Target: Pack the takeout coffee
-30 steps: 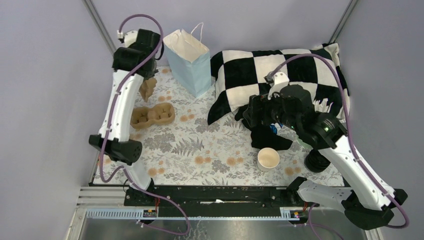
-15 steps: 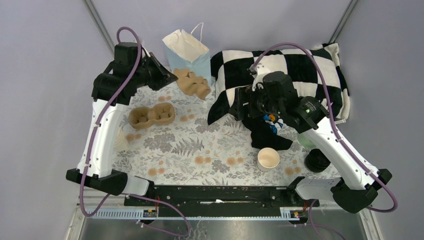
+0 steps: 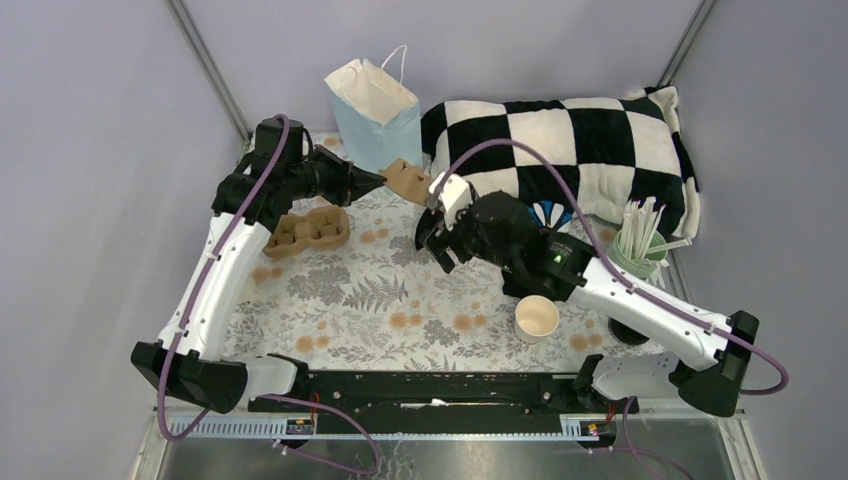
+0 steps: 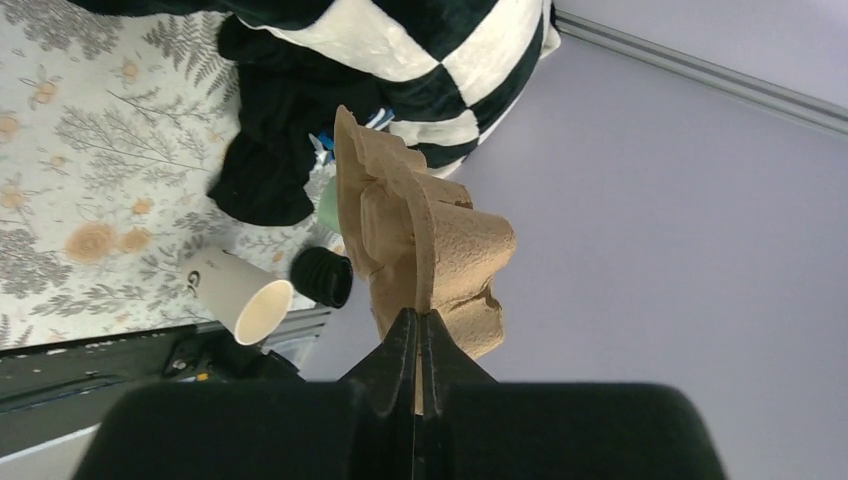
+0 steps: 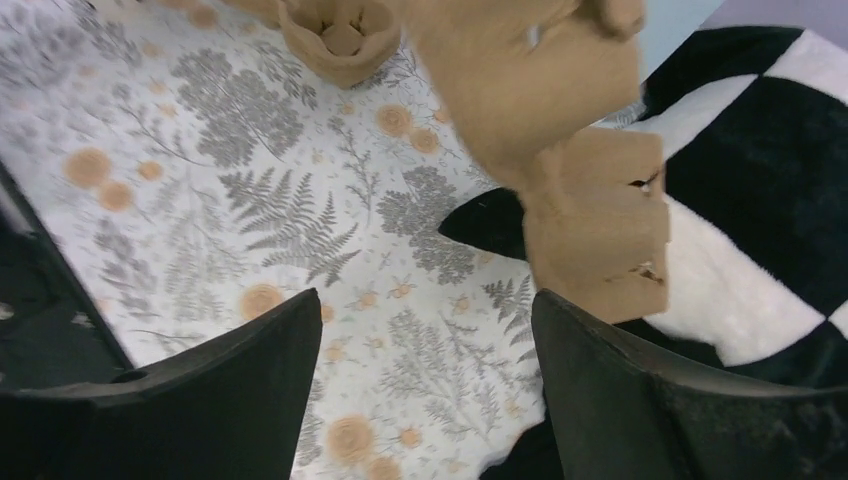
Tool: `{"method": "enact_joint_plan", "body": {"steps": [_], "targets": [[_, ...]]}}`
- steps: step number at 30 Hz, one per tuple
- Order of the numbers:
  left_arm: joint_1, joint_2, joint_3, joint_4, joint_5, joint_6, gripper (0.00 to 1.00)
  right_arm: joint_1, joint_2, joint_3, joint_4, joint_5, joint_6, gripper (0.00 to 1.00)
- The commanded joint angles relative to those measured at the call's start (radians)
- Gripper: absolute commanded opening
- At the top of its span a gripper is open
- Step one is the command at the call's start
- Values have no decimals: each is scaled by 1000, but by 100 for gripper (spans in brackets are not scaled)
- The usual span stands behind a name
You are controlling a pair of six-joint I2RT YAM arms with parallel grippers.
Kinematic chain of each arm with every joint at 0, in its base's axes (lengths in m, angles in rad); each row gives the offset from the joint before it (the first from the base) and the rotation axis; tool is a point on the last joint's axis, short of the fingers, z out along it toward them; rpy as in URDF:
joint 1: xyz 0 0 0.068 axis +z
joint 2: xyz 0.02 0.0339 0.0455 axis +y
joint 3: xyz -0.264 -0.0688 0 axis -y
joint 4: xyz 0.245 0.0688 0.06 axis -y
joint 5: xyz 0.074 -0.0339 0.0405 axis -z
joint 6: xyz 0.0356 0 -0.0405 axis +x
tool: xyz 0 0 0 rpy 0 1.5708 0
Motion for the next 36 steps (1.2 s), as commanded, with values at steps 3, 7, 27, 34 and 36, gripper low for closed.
{"method": "enact_joint_plan", "body": {"steps": [3,7,27,34,36], "targets": [[2,-15,27,48,67,-150,0,-3,-134,-268,356,-27,-251,80],[1,-16,32,36,73,-163,0,-5,-207,-385,541,-131,-344,77],[2,-46,-7,57,109,-193,0,-234,-53,-288,689,-524,-435,64],[4,-48,-9,62,119,-193,0,-234,-11,-295,752,-418,-471,52],[4,-45,-12,63,123,-192,0,-234,-11,-298,756,-397,-487,43]]}}
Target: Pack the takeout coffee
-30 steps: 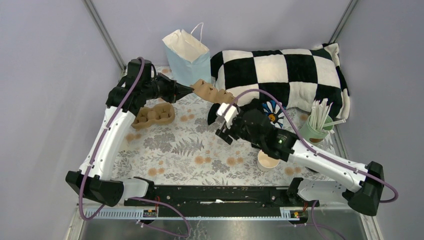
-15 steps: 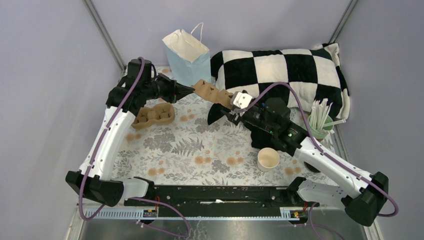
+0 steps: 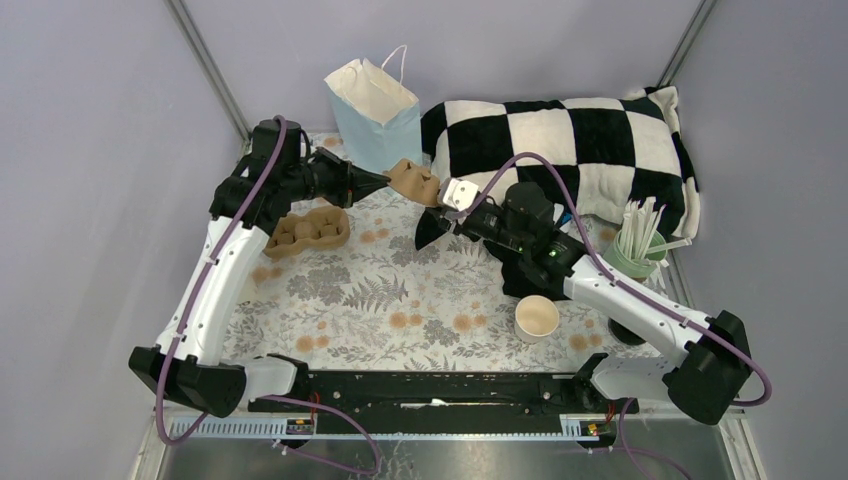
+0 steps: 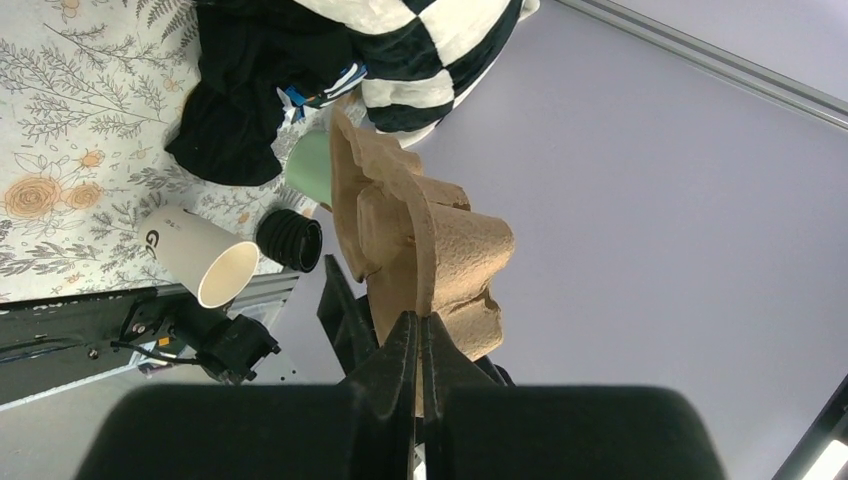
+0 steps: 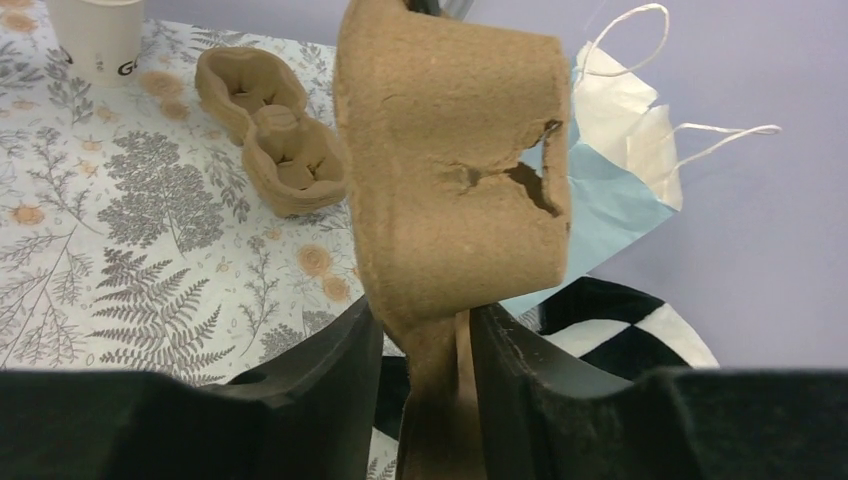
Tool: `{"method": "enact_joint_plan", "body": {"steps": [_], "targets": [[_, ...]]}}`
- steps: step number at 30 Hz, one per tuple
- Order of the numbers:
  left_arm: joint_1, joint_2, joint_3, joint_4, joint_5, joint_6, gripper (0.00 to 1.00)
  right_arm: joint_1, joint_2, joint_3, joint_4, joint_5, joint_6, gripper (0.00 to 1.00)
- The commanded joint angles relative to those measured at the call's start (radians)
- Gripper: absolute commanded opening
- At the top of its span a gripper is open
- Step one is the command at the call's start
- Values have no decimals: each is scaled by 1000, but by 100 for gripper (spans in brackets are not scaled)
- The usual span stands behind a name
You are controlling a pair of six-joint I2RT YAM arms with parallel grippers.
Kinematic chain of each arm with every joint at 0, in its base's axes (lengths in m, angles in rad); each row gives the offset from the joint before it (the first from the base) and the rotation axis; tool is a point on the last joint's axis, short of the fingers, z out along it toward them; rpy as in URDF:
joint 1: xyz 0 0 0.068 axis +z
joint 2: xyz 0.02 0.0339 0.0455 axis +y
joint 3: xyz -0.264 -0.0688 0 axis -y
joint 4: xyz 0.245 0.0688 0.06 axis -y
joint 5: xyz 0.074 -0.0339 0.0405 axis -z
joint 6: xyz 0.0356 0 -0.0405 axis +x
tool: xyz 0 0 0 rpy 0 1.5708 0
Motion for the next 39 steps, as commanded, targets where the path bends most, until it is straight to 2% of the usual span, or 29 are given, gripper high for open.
{"method": "enact_joint_plan", "body": {"steps": [1,4,9,11,13,16,18,19,22,25,28,39], "targets": [[4,-25,-3,32,33,-94,0,-5,0,33,92,58,-45,40],[4,-25,-2,33,23,-97,0,-3,6,47,65,59,-38,31],[6,-22,6,83,-10,-65,0,-3,10,59,37,151,45,14],[7,-19,13,120,-17,-32,14,-4,4,56,37,185,107,8],[9,-7,43,118,-42,37,35,-3,-2,51,36,200,185,0],[22,24,144,28,-132,235,70,-3,-17,56,-3,261,292,0],[38,48,216,-68,-235,406,86,-5,-44,56,-47,327,340,0],[39,58,229,-105,-295,485,89,-5,-61,61,-79,361,357,0],[40,94,160,-135,-366,653,90,-5,-124,102,-214,455,403,0],[35,156,33,-82,-284,734,90,-5,-178,161,-363,509,428,0],[20,236,-37,-3,-259,781,89,-5,-229,199,-449,500,448,0],[10,594,-45,66,-468,916,88,-4,-278,332,-599,528,606,0]]}}
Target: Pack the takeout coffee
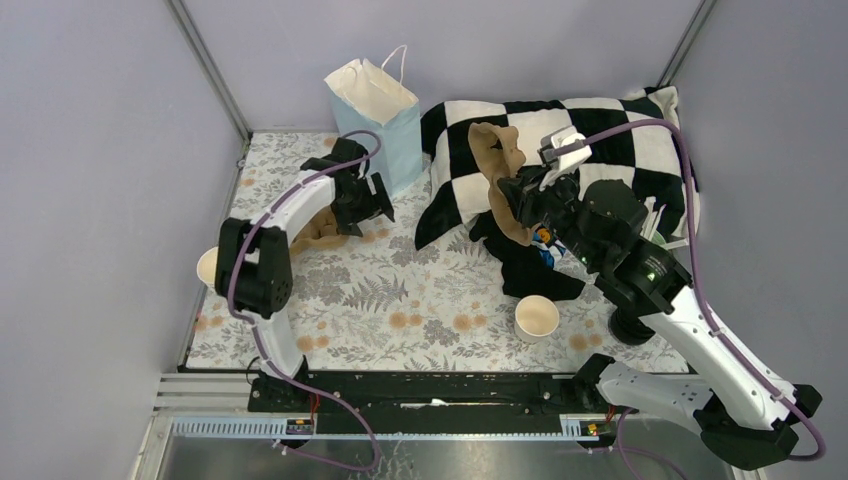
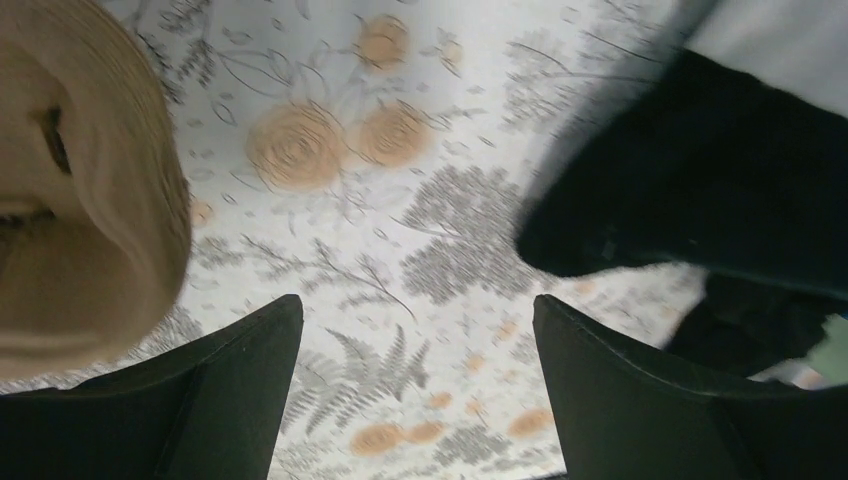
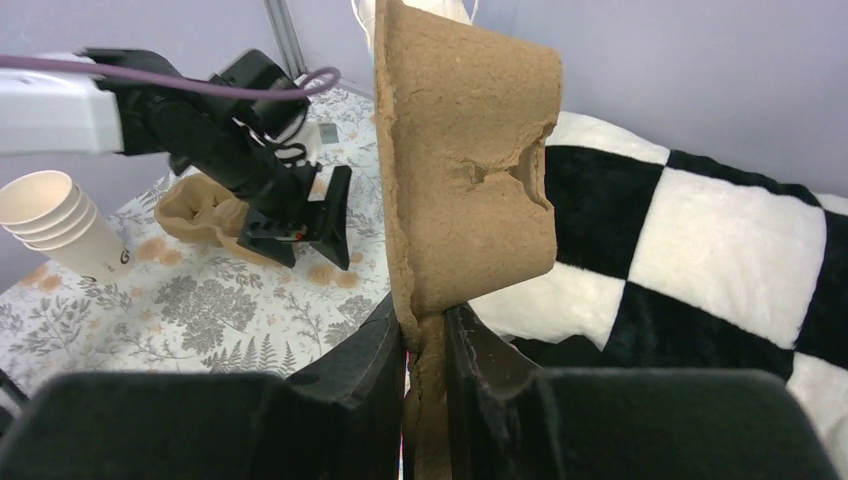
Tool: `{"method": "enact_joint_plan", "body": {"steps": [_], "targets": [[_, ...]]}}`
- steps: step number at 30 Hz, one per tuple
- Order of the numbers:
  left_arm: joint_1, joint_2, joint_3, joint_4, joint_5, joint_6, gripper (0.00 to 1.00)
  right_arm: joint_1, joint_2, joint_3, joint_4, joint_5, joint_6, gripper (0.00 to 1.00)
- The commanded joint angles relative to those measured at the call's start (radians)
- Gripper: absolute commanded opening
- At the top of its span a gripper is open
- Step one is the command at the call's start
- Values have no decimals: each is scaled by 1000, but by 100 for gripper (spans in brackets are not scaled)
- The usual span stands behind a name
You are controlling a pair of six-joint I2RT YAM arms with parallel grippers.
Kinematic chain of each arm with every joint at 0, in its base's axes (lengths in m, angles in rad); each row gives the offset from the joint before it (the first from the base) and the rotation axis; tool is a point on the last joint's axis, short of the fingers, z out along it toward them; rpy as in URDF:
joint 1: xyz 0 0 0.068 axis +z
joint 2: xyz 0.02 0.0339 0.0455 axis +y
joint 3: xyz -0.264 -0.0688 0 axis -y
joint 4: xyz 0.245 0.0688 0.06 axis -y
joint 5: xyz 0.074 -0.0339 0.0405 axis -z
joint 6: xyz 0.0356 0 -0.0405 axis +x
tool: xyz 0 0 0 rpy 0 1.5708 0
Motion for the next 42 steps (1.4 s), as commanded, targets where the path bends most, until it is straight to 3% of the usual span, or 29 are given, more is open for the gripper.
{"method": "enact_joint_plan", "body": {"steps": [1,4,10,17,19,23,26,29,33,37,42], "targets": [[20,56,-17,53,-139,85,88,-4,8,74,-63,32,69,0],[63,37,-89,89,-222,113,90,-4,4,76,-63,46,62,0],[200,17,-144,98,-207,181,90,-5,9,73,-68,45,74,0],[116,-61,-43,78,171,212,90,-11,79,101,-137,-6,81,0],[95,-106,-36,117,271,173,90,-51,109,117,-162,-90,100,0],[84,-266,-127,387,502,-3,91,-209,199,177,-191,-499,168,0],[69,-402,-257,724,629,-214,93,-254,252,225,-191,-645,230,0],[32,-518,-383,1015,654,-416,95,-298,296,238,-172,-789,305,0],[-25,-568,-422,1158,600,-556,96,-298,344,236,-158,-940,355,0],[-79,-563,-333,1021,558,-494,91,-299,355,227,-150,-959,384,0],[-115,-558,-278,852,501,-403,65,-299,352,213,-114,-969,424,0]]}}
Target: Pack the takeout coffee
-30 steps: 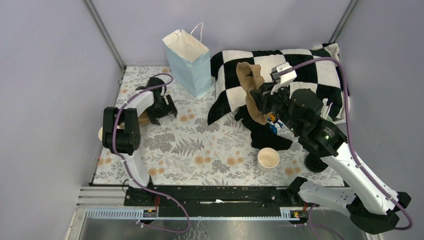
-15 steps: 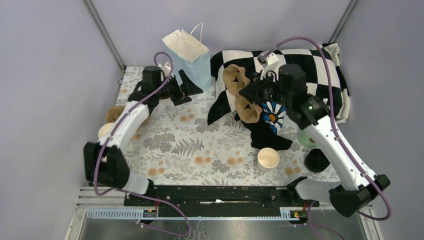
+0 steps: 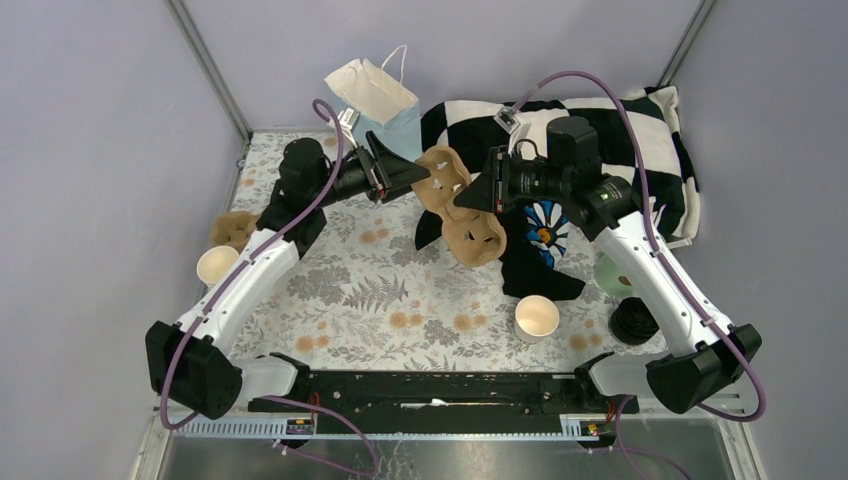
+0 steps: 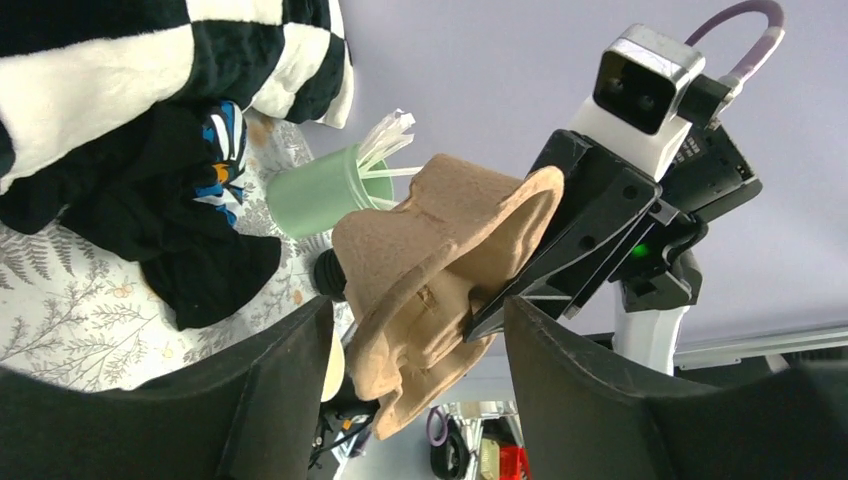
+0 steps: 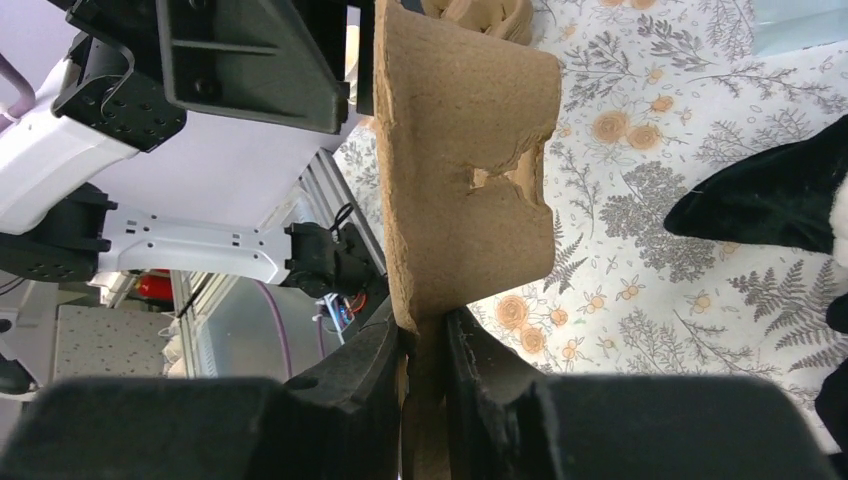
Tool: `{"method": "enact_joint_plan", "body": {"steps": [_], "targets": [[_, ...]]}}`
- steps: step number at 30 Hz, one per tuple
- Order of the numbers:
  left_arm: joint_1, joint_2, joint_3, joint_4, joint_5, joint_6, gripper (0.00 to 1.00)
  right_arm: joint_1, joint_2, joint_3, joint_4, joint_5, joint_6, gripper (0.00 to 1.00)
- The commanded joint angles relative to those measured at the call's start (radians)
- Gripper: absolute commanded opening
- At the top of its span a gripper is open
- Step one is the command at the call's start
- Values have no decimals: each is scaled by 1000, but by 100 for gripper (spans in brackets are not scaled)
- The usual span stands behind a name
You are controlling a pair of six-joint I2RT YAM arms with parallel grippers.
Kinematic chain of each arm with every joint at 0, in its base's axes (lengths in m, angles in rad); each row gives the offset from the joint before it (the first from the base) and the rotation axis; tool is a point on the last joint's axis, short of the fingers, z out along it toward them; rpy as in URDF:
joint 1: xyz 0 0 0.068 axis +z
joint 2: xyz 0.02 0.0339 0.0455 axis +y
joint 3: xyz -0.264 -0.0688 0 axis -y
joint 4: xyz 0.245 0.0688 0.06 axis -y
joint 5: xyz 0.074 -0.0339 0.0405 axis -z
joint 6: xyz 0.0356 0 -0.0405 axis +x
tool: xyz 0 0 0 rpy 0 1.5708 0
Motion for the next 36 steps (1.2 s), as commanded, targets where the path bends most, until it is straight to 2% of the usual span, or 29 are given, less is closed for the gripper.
{"method": "enact_joint_plan", "body": {"steps": [1,2,4,6,8,10,11,12,15,17,23,27,30,33,36], "targets": [[-18,-14,56,-71,-66,49,58,-3,-11,19,65,-67,59,0],[-18,-22,55,-90,-83,57,50,-2,-10,19,64,-66,67,0],[-19,-32,61,-138,-114,78,41,-3,-9,19,65,-66,81,0],[-19,-40,78,-205,-157,101,21,-2,-3,17,62,-63,99,2],[-21,-46,109,-288,-218,128,4,-2,6,18,34,-33,131,17],[-21,-46,144,-377,-288,150,0,-2,25,27,-7,-5,175,24],[-21,-49,169,-419,-328,156,0,-2,36,38,-41,35,205,41],[-21,-55,186,-453,-378,158,0,-2,43,50,-79,87,243,62],[-21,-86,209,-539,-537,126,0,-2,19,53,-156,294,332,87],[-21,-94,229,-601,-615,95,0,-2,-11,31,-151,352,379,99],[-18,-124,222,-666,-721,-35,0,-2,-84,-114,2,365,511,99],[-11,-130,211,-661,-722,-108,0,4,-91,-181,109,338,574,84],[3,-126,198,-636,-715,-137,0,19,-99,-224,197,339,598,79],[16,-122,190,-628,-695,-161,0,42,-100,-256,261,335,625,64],[29,-125,179,-618,-681,-170,0,64,-96,-257,270,360,619,60]]}}
